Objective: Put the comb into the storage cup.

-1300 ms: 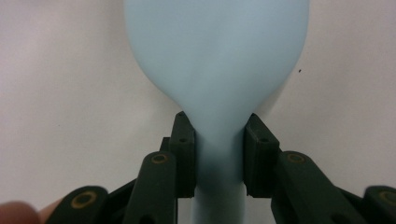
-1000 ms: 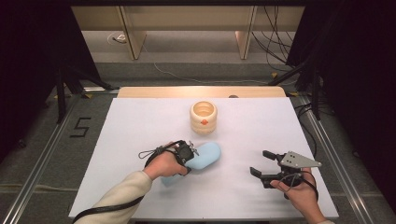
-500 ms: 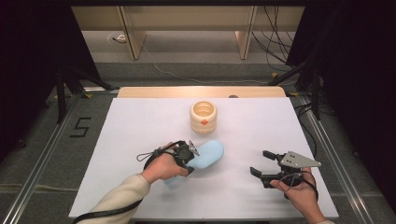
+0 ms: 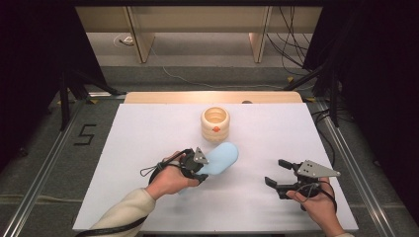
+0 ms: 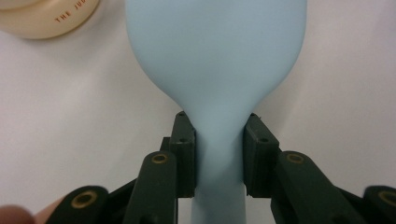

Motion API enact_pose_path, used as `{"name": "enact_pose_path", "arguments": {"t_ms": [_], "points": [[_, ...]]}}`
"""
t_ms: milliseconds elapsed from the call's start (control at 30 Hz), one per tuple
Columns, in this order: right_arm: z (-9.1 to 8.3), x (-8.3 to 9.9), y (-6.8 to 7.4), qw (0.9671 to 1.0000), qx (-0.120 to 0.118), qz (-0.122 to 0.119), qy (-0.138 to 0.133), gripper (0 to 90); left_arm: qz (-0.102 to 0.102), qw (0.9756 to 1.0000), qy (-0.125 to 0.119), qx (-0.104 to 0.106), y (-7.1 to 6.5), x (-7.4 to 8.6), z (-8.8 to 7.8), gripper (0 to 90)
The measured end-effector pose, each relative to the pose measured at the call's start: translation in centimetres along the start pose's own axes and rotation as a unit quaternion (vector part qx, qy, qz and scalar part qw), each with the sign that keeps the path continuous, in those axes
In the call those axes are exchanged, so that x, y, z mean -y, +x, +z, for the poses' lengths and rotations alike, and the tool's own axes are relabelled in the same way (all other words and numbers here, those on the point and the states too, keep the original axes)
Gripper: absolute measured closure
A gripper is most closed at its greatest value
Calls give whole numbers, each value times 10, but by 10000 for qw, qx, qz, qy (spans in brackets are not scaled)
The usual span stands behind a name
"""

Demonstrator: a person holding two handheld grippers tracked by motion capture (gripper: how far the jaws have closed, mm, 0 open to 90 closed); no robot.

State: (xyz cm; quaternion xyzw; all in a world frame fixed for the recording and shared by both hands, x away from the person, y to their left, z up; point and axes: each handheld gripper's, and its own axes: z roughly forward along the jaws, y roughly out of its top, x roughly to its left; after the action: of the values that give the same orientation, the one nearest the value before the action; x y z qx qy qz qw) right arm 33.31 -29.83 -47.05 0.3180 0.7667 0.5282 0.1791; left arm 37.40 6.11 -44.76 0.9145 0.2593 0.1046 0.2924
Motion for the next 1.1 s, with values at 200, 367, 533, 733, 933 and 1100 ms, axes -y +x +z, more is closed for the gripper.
{"name": "enact_pose_path", "arguments": {"t_ms": [200, 367, 533, 733, 933, 1100], "points": [[0, 0, 0, 10000, -6, -6, -1, 164, -79, 9996, -249, -78, -2, 4, -4, 694], [0, 0, 0, 10000, -11, 5, 3, 163, -129, 9988, -446, -144, -4, 10, -8, 694], [0, 0, 0, 10000, -12, 10, 4, 164, -256, 9967, -746, -211, -7, 19, -12, 694], [0, 0, 0, 10000, -11, 8, 4, 164, -331, 9951, -908, -231, -9, 21, -12, 693], [0, 0, 0, 10000, -11, 17, 6, 163, -469, 9907, -1220, -370, -7, 21, -14, 694], [0, 0, 0, 10000, -2, 5, 5, 164, -564, 9875, -1407, -443, -4, 22, -16, 694]]}}
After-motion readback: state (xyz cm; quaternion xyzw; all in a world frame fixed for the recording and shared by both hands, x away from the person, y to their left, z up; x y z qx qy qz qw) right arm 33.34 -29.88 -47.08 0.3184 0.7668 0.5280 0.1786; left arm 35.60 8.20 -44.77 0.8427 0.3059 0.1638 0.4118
